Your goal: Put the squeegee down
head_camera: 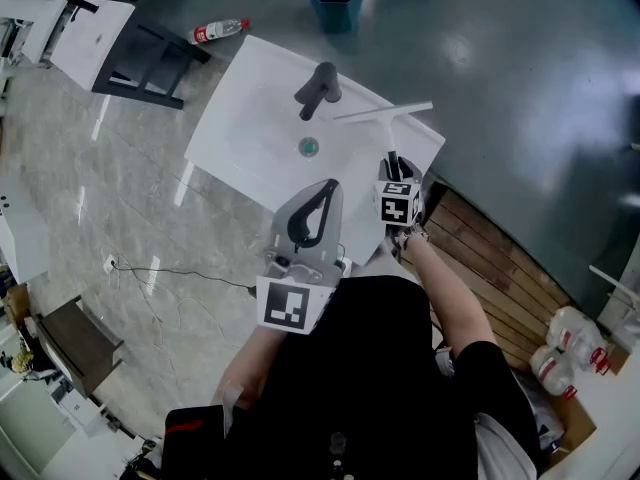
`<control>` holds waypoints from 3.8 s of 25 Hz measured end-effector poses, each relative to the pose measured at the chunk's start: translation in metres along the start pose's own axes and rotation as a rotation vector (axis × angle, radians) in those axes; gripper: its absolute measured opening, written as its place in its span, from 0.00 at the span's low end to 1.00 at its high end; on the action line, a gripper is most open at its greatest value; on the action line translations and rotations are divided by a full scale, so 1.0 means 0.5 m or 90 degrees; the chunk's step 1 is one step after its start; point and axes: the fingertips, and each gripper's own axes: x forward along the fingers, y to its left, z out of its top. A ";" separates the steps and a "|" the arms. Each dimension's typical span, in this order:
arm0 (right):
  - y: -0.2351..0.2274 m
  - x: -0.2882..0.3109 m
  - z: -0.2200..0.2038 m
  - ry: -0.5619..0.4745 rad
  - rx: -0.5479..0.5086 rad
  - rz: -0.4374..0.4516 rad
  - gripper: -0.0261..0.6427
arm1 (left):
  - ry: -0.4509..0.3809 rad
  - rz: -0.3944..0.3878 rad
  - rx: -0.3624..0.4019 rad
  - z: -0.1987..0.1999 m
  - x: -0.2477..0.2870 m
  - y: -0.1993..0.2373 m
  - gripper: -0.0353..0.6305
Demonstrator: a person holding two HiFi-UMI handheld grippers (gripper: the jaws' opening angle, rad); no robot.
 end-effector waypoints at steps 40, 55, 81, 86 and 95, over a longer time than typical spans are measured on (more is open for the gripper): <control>0.028 -0.228 0.045 -0.146 0.045 -0.097 0.04 | -0.064 -0.134 -0.029 0.047 -0.099 0.013 0.06; 0.111 -0.398 0.231 -0.292 0.042 -0.037 0.04 | -0.094 -0.098 0.005 0.099 -0.145 0.095 0.06; 0.242 -0.724 0.475 -0.554 0.011 0.080 0.04 | -0.166 -0.035 0.020 0.232 -0.187 0.165 0.06; 0.253 -0.756 0.494 -0.582 -0.003 0.089 0.04 | -0.172 -0.034 0.024 0.239 -0.180 0.167 0.06; 0.264 -0.765 0.514 -0.599 -0.014 0.097 0.04 | -0.180 -0.036 0.010 0.255 -0.169 0.159 0.06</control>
